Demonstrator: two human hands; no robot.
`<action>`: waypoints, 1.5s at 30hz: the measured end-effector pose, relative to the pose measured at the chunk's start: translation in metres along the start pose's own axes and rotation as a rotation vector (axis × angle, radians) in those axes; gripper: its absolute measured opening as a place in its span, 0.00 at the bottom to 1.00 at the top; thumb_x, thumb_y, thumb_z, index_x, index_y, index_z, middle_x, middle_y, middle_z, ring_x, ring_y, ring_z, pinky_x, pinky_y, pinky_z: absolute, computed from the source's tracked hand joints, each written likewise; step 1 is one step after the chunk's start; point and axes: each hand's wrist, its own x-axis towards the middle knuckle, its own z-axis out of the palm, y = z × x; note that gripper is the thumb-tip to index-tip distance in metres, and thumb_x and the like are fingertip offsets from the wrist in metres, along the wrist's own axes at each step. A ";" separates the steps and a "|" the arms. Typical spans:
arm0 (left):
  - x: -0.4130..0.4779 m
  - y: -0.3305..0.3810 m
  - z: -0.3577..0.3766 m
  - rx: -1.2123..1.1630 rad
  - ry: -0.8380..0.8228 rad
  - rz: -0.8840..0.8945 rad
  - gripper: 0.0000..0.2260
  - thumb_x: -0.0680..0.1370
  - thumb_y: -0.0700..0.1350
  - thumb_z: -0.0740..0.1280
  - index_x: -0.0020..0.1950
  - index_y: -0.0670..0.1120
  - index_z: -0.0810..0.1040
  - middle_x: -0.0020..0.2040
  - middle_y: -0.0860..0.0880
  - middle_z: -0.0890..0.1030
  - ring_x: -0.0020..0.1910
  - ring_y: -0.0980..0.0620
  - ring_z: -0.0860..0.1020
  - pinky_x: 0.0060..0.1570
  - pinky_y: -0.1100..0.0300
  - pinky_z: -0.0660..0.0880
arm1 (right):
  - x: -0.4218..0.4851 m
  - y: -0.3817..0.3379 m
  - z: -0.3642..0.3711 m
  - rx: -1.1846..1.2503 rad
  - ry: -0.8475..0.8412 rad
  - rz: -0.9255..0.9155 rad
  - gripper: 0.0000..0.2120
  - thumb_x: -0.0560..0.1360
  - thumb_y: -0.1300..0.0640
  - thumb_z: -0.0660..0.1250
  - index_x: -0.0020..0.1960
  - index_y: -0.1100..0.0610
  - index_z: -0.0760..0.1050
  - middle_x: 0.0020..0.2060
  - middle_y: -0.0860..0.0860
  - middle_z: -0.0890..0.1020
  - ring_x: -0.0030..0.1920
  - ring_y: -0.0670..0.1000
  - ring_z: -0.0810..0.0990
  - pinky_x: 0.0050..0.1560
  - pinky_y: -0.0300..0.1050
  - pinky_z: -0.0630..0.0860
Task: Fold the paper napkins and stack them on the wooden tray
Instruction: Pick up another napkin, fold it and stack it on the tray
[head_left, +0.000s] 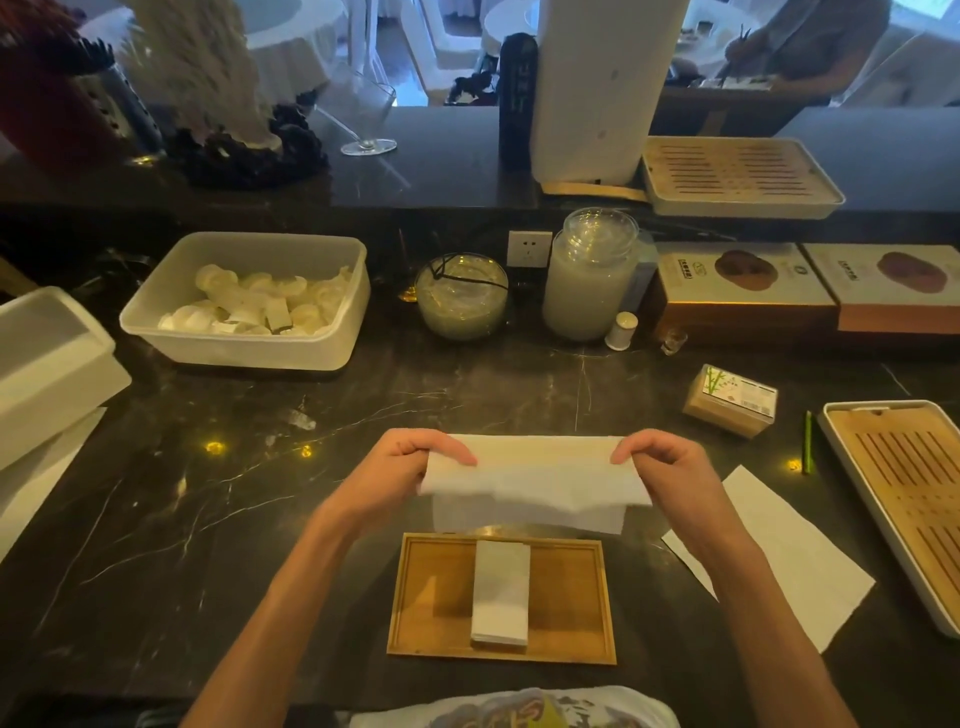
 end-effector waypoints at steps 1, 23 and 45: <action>0.000 -0.001 0.000 0.002 -0.004 -0.010 0.18 0.83 0.37 0.60 0.44 0.48 0.87 0.54 0.59 0.83 0.60 0.52 0.79 0.48 0.61 0.82 | 0.001 -0.001 0.000 -0.023 0.008 -0.031 0.21 0.81 0.63 0.64 0.34 0.47 0.83 0.44 0.39 0.82 0.53 0.51 0.79 0.34 0.36 0.79; 0.020 0.017 0.047 0.250 -0.224 0.205 0.16 0.79 0.46 0.69 0.65 0.60 0.76 0.67 0.53 0.78 0.70 0.49 0.73 0.71 0.39 0.70 | 0.012 -0.095 0.022 -0.228 -0.618 -0.378 0.10 0.78 0.50 0.64 0.53 0.44 0.83 0.52 0.37 0.83 0.58 0.45 0.79 0.50 0.32 0.78; -0.004 -0.008 0.052 -0.196 0.153 0.033 0.16 0.76 0.57 0.65 0.55 0.48 0.82 0.51 0.50 0.87 0.53 0.49 0.85 0.45 0.59 0.83 | 0.006 0.001 0.058 0.101 0.007 -0.007 0.06 0.78 0.50 0.69 0.53 0.46 0.84 0.45 0.42 0.88 0.47 0.45 0.86 0.44 0.38 0.84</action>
